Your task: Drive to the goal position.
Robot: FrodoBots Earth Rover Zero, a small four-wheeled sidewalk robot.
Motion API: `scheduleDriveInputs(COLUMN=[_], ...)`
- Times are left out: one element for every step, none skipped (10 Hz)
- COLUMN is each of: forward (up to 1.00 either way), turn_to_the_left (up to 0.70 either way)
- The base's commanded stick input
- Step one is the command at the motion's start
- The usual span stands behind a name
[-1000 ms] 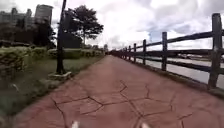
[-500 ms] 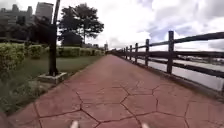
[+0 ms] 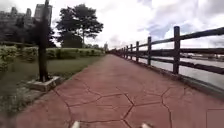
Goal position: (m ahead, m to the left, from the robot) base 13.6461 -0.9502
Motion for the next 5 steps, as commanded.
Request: scheduleDriveInputs(forward=[0.70,0.70,0.70,0.70,0.70], turn_to_the_left=[0.00,0.00,0.00,0.00,0.00])
